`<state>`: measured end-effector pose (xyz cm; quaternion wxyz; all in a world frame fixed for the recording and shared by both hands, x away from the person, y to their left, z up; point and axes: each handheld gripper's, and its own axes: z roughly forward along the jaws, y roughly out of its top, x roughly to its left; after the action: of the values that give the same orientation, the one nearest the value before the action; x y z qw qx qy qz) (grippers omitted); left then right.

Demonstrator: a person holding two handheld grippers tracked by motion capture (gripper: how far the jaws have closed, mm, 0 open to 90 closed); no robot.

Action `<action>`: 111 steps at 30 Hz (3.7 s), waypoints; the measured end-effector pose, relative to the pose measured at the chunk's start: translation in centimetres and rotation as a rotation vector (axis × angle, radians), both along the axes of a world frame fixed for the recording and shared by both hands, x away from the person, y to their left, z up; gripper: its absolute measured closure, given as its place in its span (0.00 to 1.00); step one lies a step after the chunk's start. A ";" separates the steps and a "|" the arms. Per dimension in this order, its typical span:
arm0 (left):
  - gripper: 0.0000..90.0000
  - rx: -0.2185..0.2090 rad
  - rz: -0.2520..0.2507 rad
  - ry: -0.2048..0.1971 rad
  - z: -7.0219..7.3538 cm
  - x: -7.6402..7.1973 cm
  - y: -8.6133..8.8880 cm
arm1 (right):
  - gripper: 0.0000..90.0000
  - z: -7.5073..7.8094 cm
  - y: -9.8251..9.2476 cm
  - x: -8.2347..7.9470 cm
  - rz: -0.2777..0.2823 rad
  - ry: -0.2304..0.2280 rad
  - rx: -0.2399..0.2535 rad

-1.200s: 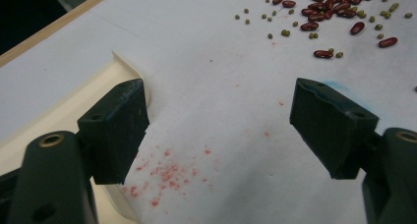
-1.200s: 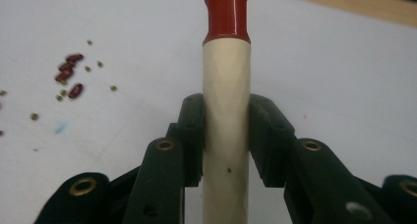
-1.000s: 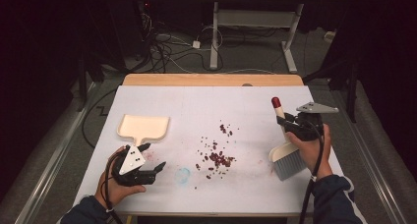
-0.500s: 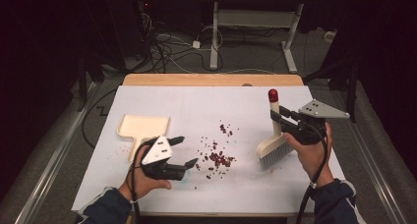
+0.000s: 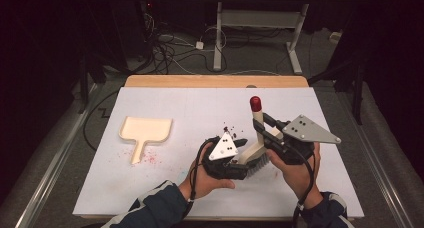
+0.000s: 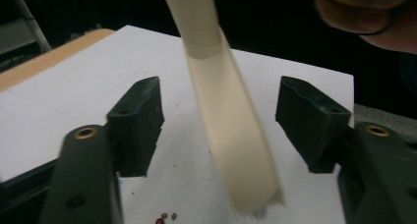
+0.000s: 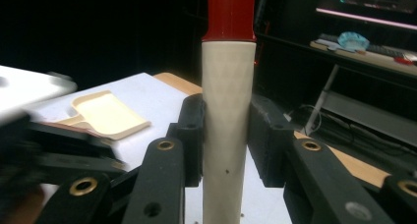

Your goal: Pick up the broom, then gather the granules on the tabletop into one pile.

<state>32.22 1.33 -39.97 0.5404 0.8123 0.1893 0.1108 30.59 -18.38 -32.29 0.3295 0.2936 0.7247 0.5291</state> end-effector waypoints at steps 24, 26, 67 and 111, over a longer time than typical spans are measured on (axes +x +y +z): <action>0.73 0.202 -0.177 -0.082 2.0 0.0 7.5 | 0.52 0.3 -1.1 -0.9 0.414 0.068 -0.232; 0.73 0.204 -0.184 -0.081 2.0 -0.2 7.9 | 0.51 -0.6 -0.9 -0.9 0.432 0.076 -0.293; 0.22 0.308 0.316 -0.114 -2.9 -2.3 20.3 | 0.75 -5.3 -3.2 5.1 0.248 0.237 -0.319; 0.22 0.362 0.355 -0.036 -5.7 -2.7 22.5 | 0.75 -11.6 7.0 10.3 0.300 0.181 -0.585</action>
<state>29.53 23.86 -45.65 0.3615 0.8478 0.2963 0.2505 40.94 -11.33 -43.92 0.2527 0.1228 0.9071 0.3133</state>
